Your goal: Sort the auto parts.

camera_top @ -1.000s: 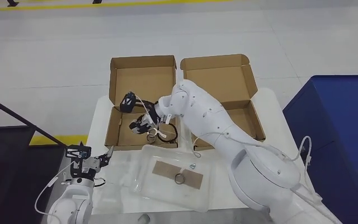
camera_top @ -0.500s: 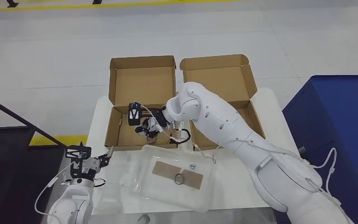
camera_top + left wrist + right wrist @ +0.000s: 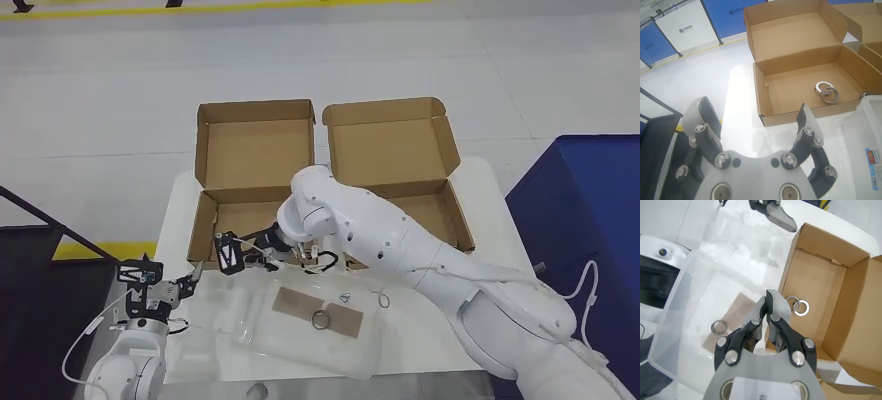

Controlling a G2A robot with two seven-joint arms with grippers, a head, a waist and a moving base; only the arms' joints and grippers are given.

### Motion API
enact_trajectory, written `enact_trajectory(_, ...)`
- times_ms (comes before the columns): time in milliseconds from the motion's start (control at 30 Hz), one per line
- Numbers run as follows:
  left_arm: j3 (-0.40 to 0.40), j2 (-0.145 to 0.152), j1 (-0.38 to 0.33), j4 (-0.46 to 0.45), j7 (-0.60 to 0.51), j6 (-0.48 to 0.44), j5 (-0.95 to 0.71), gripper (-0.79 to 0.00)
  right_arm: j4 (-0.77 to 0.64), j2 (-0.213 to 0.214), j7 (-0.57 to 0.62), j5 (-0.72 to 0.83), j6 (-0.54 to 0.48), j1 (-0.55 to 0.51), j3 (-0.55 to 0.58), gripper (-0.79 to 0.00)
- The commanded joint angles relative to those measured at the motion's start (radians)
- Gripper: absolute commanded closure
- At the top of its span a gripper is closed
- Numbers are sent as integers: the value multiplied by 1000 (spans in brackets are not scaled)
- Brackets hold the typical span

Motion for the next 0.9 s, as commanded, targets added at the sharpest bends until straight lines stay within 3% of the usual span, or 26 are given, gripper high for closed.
enact_trajectory(0,0,0,0,0,0,0,0,-785,-19,22,-22,4,-22,28,-54,0)
enact_trajectory(100,0,0,0,0,0,0,0,-785,-63,59,-30,16,-30,73,-137,0)
enact_trajectory(200,0,0,0,0,0,0,0,-785,-99,91,33,38,32,69,-156,0)
enact_trajectory(600,0,0,0,0,0,0,0,-785,-130,99,18,1,18,31,-156,0)
enact_trajectory(733,0,0,0,0,0,0,0,-785,-154,122,-50,-78,-50,14,-156,0)
enact_trajectory(867,0,0,0,0,0,0,0,-785,-188,148,-50,-102,-50,-21,-156,0)
